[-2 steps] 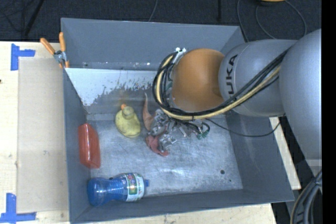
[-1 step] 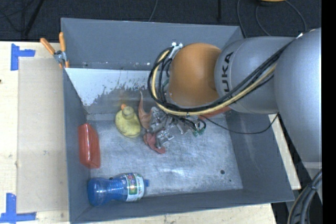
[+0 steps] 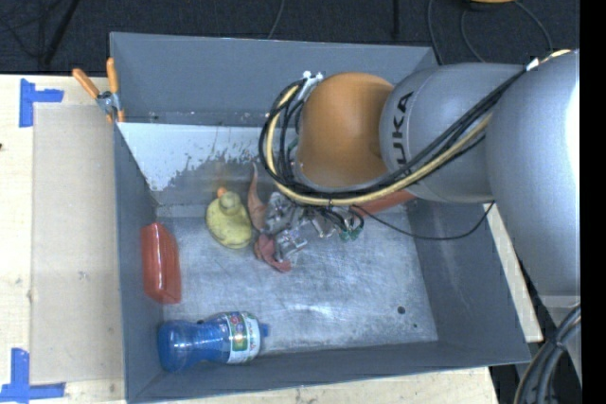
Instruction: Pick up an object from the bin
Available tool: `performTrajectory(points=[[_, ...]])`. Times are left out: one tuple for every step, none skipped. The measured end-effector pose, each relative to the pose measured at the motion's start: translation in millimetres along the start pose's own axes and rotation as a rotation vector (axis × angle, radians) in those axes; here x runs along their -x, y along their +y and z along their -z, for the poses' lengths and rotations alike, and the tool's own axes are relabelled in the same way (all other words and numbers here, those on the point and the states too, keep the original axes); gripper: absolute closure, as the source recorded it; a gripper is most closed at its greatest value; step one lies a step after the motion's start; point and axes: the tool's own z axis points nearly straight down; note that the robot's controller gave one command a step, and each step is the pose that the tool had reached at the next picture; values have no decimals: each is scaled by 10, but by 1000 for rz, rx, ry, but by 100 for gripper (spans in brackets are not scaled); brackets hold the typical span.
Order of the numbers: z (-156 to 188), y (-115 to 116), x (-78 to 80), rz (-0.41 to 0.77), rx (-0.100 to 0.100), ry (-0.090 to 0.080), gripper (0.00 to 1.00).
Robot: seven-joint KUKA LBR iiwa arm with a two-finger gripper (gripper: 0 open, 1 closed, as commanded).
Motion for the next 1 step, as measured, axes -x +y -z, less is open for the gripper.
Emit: performTrajectory(points=[[429, -6, 24, -5, 3, 9, 100]])
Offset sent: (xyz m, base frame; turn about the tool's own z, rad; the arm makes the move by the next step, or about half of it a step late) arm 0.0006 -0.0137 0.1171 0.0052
